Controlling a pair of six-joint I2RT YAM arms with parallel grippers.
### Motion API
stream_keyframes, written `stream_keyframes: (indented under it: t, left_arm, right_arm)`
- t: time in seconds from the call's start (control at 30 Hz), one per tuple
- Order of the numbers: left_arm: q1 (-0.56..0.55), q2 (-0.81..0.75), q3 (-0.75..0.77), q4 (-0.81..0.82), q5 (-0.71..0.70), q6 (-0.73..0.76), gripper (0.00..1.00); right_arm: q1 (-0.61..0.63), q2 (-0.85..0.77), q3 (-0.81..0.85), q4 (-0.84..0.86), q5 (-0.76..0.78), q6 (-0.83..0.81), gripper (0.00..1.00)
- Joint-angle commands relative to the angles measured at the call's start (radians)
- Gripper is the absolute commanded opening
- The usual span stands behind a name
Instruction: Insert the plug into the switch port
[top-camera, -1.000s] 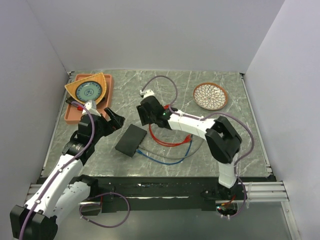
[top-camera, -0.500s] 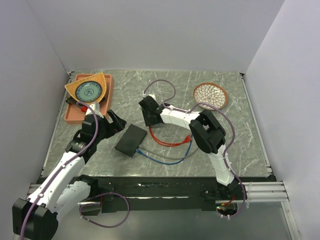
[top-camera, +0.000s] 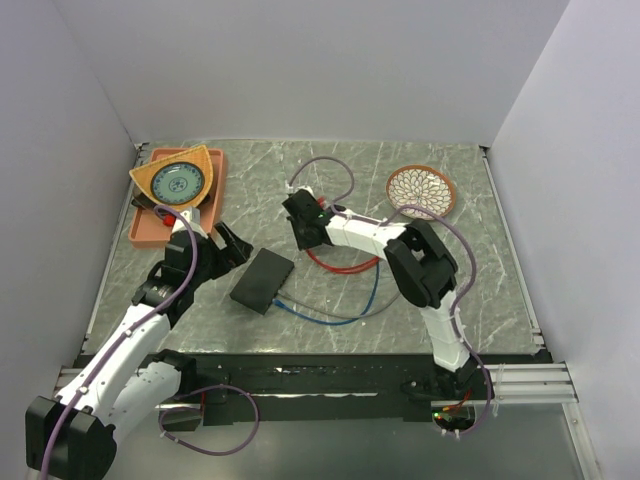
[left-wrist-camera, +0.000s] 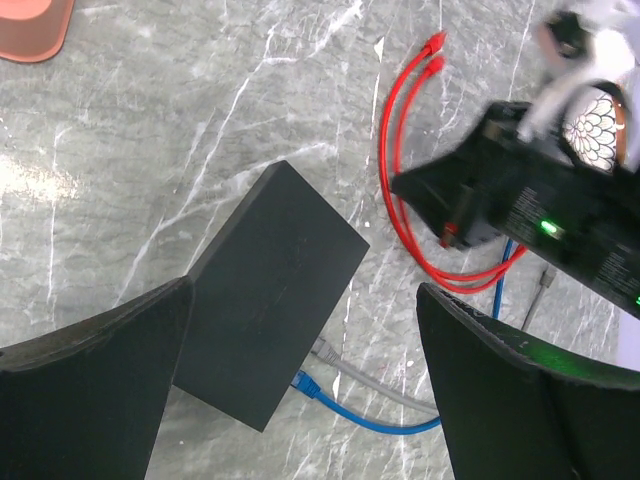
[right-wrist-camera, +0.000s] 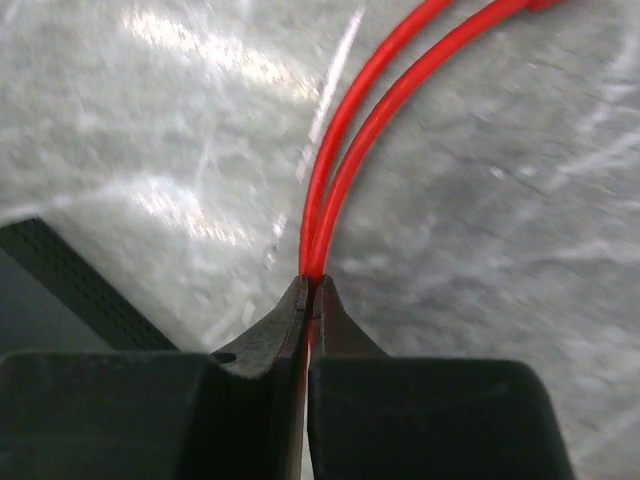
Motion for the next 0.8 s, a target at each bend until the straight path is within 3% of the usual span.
stream_keyframes:
  t: [0.0,0.23,0.47,0.77]
  left_arm:
    - [0.004,-0.011,-0.008,0.032,0.009,-0.013,1.0]
    - [0.004,-0.005,-0.013,0.043,0.02,-0.02,0.99]
    - [0.004,-0.01,-0.019,0.055,0.02,-0.021,0.99]
    - [0.004,0.018,-0.022,0.078,0.057,-0.026,0.99]
  right_arm:
    - [-0.011,-0.233,-0.083,0.096,0.01,-0.132,0.0]
    - [-0.015,-0.497,-0.246,0.1,0.04,-0.227,0.0]
    - [-0.014,-0.78,-0.508,0.091,-0.116,-0.306,0.0]
    - [0.002,-0.741,-0.634,-0.054,-0.229,-0.312,0.0]
